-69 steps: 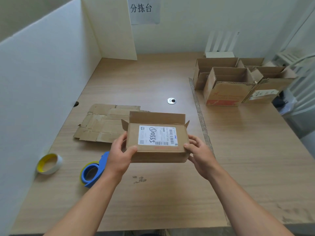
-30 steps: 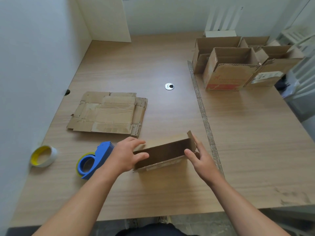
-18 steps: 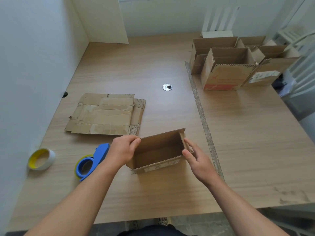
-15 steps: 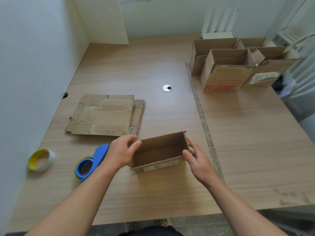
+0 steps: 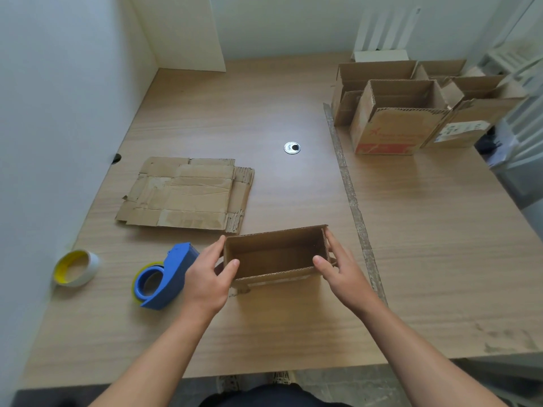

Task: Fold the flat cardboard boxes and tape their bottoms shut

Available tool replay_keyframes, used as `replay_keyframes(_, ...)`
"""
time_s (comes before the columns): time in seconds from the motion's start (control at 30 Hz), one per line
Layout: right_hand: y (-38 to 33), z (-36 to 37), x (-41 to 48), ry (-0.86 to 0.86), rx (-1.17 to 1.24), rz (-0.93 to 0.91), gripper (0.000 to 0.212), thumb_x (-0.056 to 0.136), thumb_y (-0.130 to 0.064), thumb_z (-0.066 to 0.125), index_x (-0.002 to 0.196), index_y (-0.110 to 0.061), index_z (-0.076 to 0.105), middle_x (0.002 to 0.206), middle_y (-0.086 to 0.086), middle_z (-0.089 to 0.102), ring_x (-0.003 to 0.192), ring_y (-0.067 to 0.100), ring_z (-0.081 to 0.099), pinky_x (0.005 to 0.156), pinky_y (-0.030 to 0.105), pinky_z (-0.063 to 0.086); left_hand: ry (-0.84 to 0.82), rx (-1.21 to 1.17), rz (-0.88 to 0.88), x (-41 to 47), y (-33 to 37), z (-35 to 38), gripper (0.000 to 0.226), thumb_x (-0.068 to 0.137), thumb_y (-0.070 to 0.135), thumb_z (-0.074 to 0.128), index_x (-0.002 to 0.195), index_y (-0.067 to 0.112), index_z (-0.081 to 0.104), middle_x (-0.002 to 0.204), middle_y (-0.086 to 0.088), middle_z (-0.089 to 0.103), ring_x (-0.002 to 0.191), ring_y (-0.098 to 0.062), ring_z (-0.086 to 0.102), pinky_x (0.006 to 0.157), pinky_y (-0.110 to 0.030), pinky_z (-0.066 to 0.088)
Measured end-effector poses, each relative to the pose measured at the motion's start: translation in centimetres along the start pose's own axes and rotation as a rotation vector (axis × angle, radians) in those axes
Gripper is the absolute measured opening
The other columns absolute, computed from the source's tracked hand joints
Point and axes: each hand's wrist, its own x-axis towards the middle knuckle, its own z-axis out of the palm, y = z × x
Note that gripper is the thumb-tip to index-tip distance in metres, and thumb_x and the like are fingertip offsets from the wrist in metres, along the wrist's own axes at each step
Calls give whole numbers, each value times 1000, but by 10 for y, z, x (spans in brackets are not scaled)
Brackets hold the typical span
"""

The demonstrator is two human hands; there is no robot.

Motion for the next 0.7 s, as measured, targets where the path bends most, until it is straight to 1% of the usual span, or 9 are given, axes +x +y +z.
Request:
replay_keyframes(0.07,0,0,2,-5,0,1,67,98,-45,55,153,-52,17,121,-14,42,111,-7,47,106,29,38,-19,5,-10,1,2,3,58,92,17,68,145,12,47,146,2,50,131,-8,47,104,-15,33)
replay_keyframes(0.17,0,1,4,-3,-9,2,68,97,-49,55,152,-55,15,125,-11,43,110,6,52,103,30,40,-64,-56,-73,3,1,4,57,95,23,63,148,16,43,152,4,43,138,-4,37,110,-18,28)
replay_keyframes(0.23,1,2,5,-4,-9,-4,69,96,-52,55,152,-55,15,125,-14,42,111,9,53,105,33,42,-137,-47,-71,5,2,5,58,97,27,60,151,18,38,157,8,33,139,3,28,114,-20,25)
replay_keyframes(0.3,0,3,6,-7,10,-1,73,91,-60,55,151,-57,15,123,-21,40,113,7,53,107,40,44,-167,-45,-66,9,5,6,62,98,28,58,153,19,32,158,11,27,141,3,24,118,-26,24)
replay_keyframes(0.37,-1,4,7,-9,28,8,75,88,-64,56,150,-58,15,124,-26,37,117,4,51,108,44,44,-115,-147,-130,15,9,5,62,98,24,58,154,18,31,157,8,33,141,-4,33,118,-30,28)
replay_keyframes(0.4,-1,5,6,-9,32,7,73,91,-60,57,151,-56,16,125,-25,37,118,1,48,110,44,42,-89,-176,-160,18,8,4,61,98,23,57,154,18,31,156,6,36,140,-6,36,117,-31,31)
replay_keyframes(0.5,-4,7,3,1,33,-15,72,93,-54,54,154,-49,16,135,-14,38,119,-10,40,112,34,36,-105,-129,-171,18,3,1,61,98,25,57,154,22,32,155,6,39,140,-10,38,117,-37,33)
replay_keyframes(0.6,-7,8,1,16,8,-15,79,84,-65,49,155,-46,19,133,-12,40,114,-8,44,105,29,35,-159,-95,-149,16,-6,-5,63,97,28,59,154,26,31,153,10,41,140,-9,38,116,-41,34)
replay_keyframes(0.7,-6,8,5,73,4,-19,69,91,-57,53,153,-43,28,128,-13,45,108,-7,50,101,25,36,-190,-129,-153,12,-8,-12,69,90,44,64,151,33,36,146,16,50,134,-4,45,113,-44,39)
